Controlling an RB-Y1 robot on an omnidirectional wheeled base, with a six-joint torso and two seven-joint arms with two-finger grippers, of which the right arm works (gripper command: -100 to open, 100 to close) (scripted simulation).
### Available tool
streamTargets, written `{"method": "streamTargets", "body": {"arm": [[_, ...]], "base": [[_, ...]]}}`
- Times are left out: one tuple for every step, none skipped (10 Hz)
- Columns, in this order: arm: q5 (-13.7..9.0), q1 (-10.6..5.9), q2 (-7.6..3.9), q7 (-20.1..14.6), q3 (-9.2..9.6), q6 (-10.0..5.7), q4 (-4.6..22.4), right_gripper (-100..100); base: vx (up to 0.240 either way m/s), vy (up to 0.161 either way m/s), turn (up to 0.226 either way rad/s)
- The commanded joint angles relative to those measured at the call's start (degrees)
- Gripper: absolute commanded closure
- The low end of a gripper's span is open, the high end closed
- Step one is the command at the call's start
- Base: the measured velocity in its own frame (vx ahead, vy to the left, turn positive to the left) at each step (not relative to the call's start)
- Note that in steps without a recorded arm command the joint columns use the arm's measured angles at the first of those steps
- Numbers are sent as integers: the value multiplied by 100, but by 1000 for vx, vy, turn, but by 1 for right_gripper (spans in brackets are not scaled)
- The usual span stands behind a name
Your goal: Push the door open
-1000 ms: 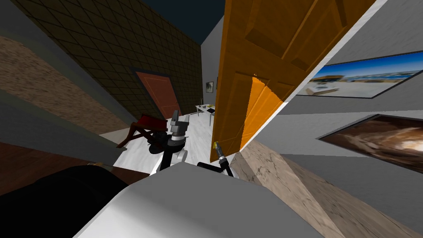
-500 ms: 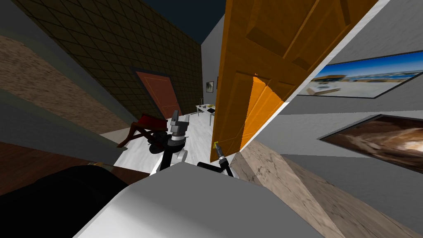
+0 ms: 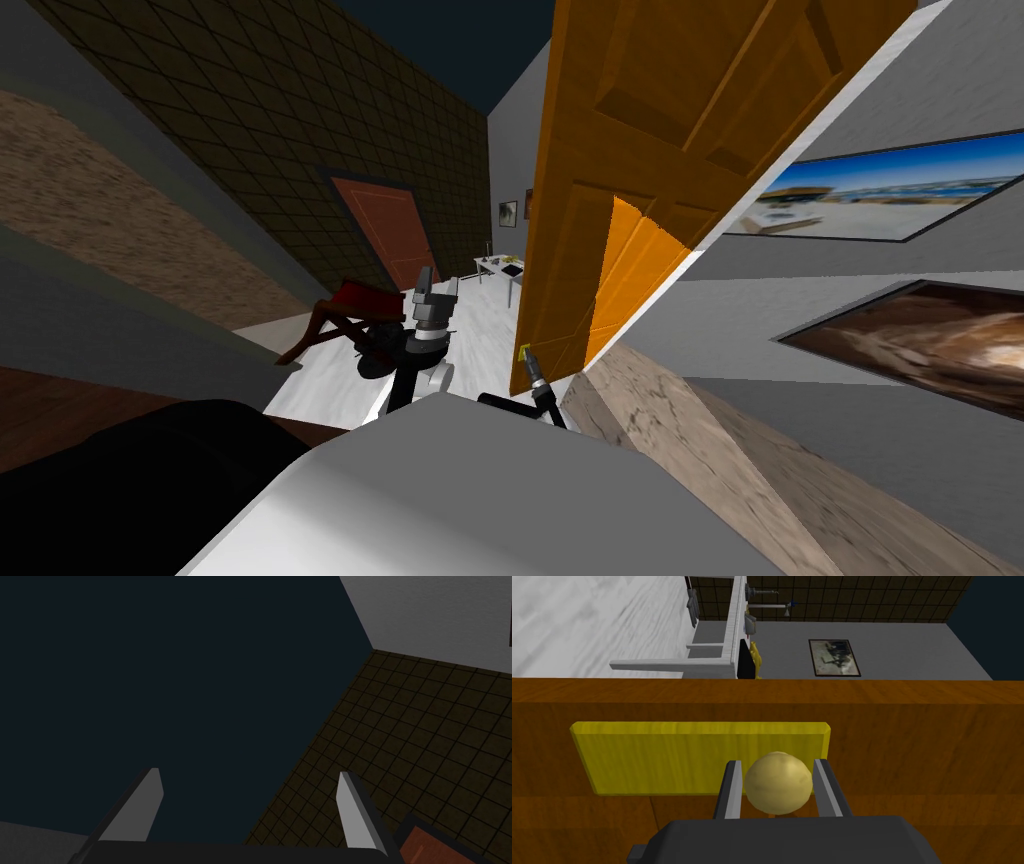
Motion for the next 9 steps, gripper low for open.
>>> {"method": "streamTargets", "body": {"arm": [[6, 10, -48, 3, -188, 35, -133, 100], [6, 10, -48, 3, -188, 35, -133, 100], [20, 20, -59, -1, -294, 42, -141, 100], [28, 26, -63, -3, -356, 46, -146, 100], [36, 32, -67, -6, -417, 50, -151, 100], [44, 37, -71, -8, -479, 54, -155, 100], [53, 44, -73, -11, -546, 58, -160, 100], [62, 50, -75, -13, -614, 63, -166, 100], [71, 57, -77, -16, -683, 67, -171, 100]], "base": [[185, 132, -40], [147, 87, -1], [129, 88, -3], [125, 104, -40], [101, 114, -38], [82, 107, -15], [80, 80, -27], [87, 93, -16], [105, 81, -39]]}}
